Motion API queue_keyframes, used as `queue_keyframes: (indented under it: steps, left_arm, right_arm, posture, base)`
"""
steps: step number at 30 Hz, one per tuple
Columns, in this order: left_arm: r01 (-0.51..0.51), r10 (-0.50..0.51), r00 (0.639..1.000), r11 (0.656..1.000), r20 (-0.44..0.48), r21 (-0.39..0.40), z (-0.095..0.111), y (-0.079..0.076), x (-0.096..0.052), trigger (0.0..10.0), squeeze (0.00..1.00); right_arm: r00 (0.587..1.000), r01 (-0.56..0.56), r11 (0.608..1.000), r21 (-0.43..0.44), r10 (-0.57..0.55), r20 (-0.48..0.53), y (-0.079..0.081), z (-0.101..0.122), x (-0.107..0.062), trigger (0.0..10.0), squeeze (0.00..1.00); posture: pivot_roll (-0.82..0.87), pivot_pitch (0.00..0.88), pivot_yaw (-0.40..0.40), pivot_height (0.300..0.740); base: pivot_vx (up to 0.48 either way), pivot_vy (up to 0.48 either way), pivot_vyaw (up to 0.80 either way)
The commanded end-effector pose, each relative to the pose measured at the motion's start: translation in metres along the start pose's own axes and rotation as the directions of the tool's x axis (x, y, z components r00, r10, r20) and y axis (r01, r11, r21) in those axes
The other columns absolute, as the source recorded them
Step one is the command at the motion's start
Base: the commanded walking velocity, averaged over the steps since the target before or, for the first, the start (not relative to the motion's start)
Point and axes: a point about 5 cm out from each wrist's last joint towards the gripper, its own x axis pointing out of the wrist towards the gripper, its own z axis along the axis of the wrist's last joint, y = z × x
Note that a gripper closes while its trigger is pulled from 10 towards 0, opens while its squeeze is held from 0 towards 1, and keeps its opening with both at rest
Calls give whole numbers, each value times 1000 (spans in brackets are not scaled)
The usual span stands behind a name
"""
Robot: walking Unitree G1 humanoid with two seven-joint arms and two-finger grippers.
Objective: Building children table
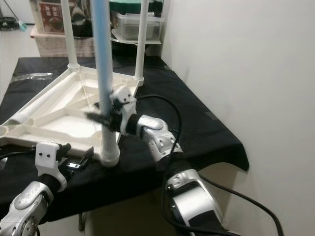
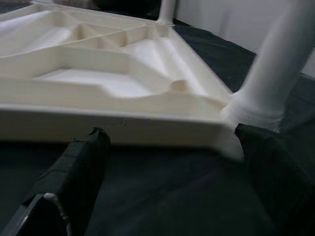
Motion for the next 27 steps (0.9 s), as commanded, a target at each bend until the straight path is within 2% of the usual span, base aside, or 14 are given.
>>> queue_keyframes:
  steps: [1,9,10,11,12,13,17,18,20,22,23,24,25,27]
  left_arm:
    - [8,-8,1000,1000,10,6,2,-3,0,10000,0]
    - [3,-3,1000,1000,6,14,2,3,-3,10000,0]
    - [4,-4,1000,1000,2,13,1,3,-2,10000,0]
    - [4,-4,1000,1000,2,13,1,3,-2,10000,0]
    - [9,-9,1000,1000,1,10,0,1,-1,10000,0]
    - [16,-16,1000,1000,2,8,0,-1,2,10000,0]
    - [18,-18,1000,1000,5,9,2,-1,3,10000,0]
    - [14,-14,1000,1000,7,12,3,2,3,10000,0]
    - [13,-13,1000,1000,7,13,3,3,3,10000,0]
    - [14,-14,1000,1000,7,13,2,2,3,10000,0]
    - [14,-14,1000,1000,7,13,2,2,3,10000,0]
    - [14,-15,1000,1000,7,14,2,1,4,10000,0]
    - [14,-15,1000,1000,7,14,2,1,4,10000,0]
    - [14,-14,1000,1000,8,16,3,1,4,10000,0]
  right_arm:
    - [955,273,961,37,-266,-130,-26,-38,-27,0,0]
    - [949,315,947,-65,-315,4,-9,-16,-69,0,0]
    - [972,233,971,-55,-230,56,5,-6,-70,10000,0]
    - [972,233,971,-55,-230,56,5,-6,-70,10000,0]
    - [986,117,992,-57,-109,124,18,6,-71,10000,0]
    - [979,-4,998,-66,18,202,26,26,-69,10000,1000]
    - [975,-50,996,-71,64,211,25,37,-67,10000,1000]
    - [960,-174,980,-95,190,208,24,47,-65,10000,0]
    - [932,-289,950,-120,308,192,23,50,-66,10000,0]
    - [864,-470,870,-147,488,122,23,45,-69,10000,0]
    - [864,-470,870,-147,488,122,23,45,-69,10000,0]
    - [812,-568,806,-167,582,45,21,36,-69,10000,0]
    - [812,-568,806,-167,582,45,21,36,-69,10000,0]
    - [760,-645,745,-171,650,-33,22,22,-64,10000,0]
  posture:
    - [88,0,-137,740]
    - [67,0,-130,740]
    - [51,0,-128,740]
    - [51,0,-128,740]
    - [45,0,-124,740]
    - [46,0,-120,740]
    - [48,0,-120,740]
    - [48,0,-119,740]
    - [52,0,-120,740]
    - [59,0,-120,740]
    - [59,0,-120,740]
    - [68,0,-125,740]
    - [68,0,-125,740]
    - [72,0,-128,740]
  base:
    - [0,0,0]
    - [0,0,0]
    - [0,0,0]
    - [0,0,0]
    - [0,0,0]
    - [0,0,0]
    - [0,0,0]
    - [0,0,0]
    - [0,0,0]
    - [0,0,0]
    - [0,0,0]
    - [0,0,0]
    - [0,0,0]
    - [0,0,0]
